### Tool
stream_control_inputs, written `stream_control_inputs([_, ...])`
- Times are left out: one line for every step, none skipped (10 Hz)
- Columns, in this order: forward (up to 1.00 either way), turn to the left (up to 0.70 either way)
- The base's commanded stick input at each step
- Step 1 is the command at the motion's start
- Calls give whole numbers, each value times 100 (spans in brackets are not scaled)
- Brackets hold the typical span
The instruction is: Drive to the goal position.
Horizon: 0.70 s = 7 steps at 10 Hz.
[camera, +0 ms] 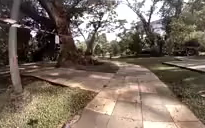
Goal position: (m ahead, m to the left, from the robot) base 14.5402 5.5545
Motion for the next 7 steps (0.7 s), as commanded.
stream_control_inputs([0, 0])
stream_control_inputs([0, -32])
stream_control_inputs([0, -45])
stream_control_inputs([0, -45])
stream_control_inputs([0, -45])
stream_control_inputs([0, -45])
stream_control_inputs([0, -45])
